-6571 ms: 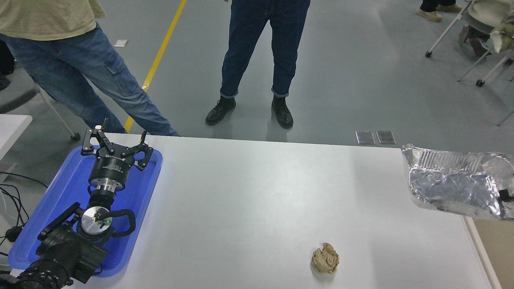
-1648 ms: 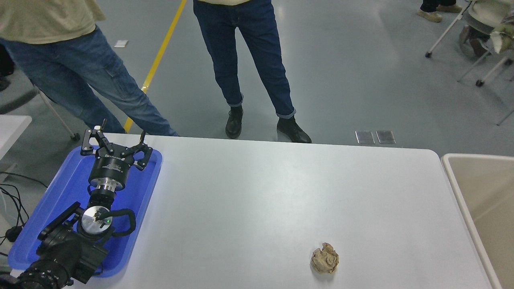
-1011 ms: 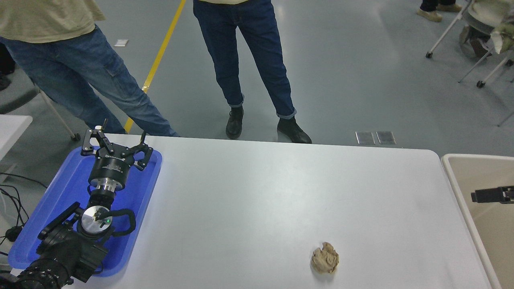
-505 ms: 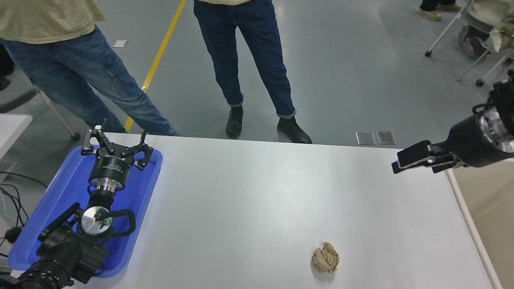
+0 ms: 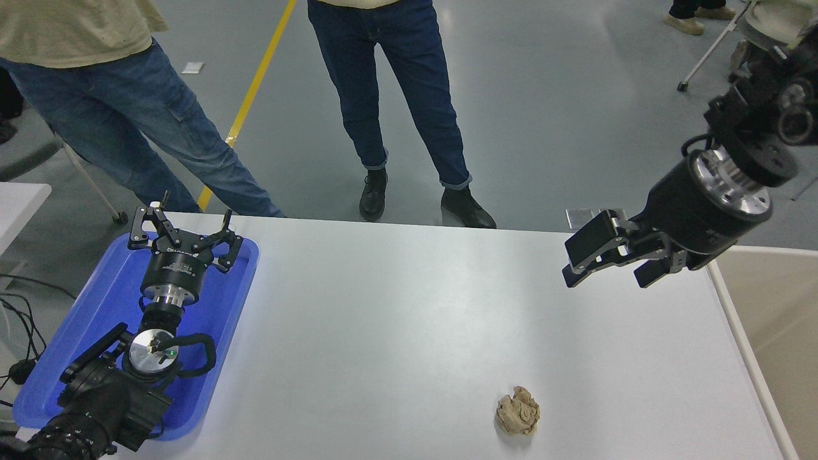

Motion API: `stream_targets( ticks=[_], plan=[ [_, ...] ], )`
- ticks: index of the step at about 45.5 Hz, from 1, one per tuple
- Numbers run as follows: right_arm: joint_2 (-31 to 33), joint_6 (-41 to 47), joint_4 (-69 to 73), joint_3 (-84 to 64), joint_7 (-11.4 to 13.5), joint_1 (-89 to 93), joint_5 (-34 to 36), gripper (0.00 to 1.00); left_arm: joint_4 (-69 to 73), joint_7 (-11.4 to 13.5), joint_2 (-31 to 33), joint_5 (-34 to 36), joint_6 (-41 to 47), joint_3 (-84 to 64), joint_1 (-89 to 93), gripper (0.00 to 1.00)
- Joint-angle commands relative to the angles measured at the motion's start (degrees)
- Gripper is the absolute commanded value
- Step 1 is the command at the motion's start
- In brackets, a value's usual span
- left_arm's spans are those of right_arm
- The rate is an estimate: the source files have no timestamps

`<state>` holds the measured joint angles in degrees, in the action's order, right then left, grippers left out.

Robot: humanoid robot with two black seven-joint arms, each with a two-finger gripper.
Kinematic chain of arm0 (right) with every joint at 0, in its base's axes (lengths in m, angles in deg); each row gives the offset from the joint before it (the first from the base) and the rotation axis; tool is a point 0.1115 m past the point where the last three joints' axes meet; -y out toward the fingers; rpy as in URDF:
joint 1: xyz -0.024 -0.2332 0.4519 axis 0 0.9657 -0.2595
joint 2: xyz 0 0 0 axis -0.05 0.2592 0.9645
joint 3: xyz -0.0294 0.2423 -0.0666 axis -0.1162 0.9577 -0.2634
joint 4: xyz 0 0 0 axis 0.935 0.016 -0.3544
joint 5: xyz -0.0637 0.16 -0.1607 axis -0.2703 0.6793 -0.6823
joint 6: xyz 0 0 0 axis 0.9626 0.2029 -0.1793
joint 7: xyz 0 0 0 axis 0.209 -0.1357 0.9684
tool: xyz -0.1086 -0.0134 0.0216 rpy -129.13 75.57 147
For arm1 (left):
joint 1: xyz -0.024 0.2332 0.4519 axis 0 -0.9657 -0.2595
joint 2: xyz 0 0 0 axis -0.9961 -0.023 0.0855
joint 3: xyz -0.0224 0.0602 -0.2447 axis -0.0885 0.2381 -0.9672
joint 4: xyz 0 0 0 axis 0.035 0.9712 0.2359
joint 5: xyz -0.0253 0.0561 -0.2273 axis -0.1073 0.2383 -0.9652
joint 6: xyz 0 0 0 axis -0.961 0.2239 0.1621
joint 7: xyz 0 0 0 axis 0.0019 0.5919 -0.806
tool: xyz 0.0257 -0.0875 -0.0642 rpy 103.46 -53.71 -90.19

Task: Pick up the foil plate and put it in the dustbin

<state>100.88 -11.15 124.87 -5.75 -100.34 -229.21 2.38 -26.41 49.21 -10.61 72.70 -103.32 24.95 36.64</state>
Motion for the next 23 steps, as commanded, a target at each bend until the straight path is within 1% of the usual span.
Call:
stream_targets(
  ticks=[1,23],
  plan=[
    [-4.03,2.11,0.28,-0.07,0.08,-4.78,4.94,1.00,0.02,0.00,0.00,-0.02,-0.01,0.00,-0.01,1.00],
    [-4.56,2.11,0.99,-2.00,0.08,-10.23,5.65,1.00,0.02,0.00,0.00,-0.02,-0.01,0.00,-0.01,1.00]
  ],
)
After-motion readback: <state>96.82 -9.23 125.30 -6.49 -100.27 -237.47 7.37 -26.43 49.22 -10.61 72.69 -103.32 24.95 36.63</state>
